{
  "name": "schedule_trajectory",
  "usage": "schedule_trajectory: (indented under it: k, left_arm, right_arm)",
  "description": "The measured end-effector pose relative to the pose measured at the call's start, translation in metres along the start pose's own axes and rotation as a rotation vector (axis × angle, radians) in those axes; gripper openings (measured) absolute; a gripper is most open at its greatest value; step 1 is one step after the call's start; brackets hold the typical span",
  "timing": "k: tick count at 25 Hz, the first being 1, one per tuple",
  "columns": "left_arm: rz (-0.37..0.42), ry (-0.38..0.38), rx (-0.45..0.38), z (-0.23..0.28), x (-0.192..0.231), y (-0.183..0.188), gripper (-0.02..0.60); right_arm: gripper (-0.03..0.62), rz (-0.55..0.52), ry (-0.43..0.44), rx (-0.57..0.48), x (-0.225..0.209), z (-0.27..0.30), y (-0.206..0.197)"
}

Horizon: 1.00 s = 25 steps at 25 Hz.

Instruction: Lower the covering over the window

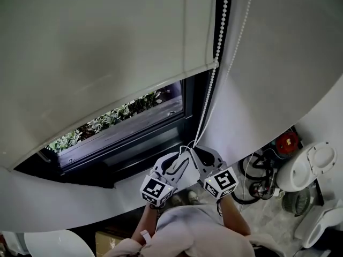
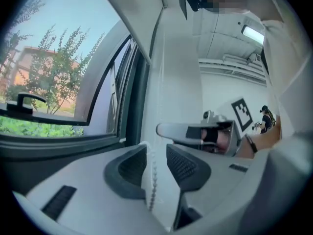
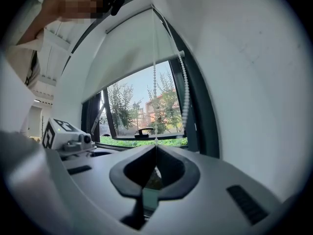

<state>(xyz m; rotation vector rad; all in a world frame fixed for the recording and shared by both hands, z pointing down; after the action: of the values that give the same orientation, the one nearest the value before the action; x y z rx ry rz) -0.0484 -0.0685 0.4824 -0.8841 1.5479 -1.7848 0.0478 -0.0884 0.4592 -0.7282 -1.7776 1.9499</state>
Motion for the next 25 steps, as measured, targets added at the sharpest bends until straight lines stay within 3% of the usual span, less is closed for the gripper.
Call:
schedule_trajectory:
  k: [9,14,18,21,25]
  left_arm:
    - [0.103,-0.046,-0.154,0.001,-0.002,0.090,0.120]
    - [0.169,-0.096,-0.118,0.019,-0.007,0.113,0.119]
    - [0.147,-0.099,-0.139,0.026,-0.008,0.120,0.113]
    - [0.151,-0.072,-0.162,0.029,-0.010,0.128,0.047]
    - [0.107,-0.079,-0.165,0.030,-0.008,0.125,0.020]
  right_arm:
    - [-0.002,0.005,0.014,0.010,0.004,-0.002,-0.005]
    - [-0.003,0.010,0.019,0.012,0.010,-0.002,-0.005]
    - [-0.003,0.008,0.021,0.010,0.013,-0.003,-0.003]
    - [-0.003,0.006,0.025,0.009,0.014,-0.006,-0.002]
    - [-0.003,0.009,0.022,0.012,0.014,-0.007,-0.004]
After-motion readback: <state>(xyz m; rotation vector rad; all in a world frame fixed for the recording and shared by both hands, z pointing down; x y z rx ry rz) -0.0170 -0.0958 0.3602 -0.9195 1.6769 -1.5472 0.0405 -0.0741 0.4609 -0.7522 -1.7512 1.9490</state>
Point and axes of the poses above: the fingertips, and each gripper's own axes: z forward along the fingers, x to its left, y out of its top, the point moved 5 cm from there along -z, backward along the fingers, and after that the axes turned 5 degrees about -y, right-handed, at the moved point
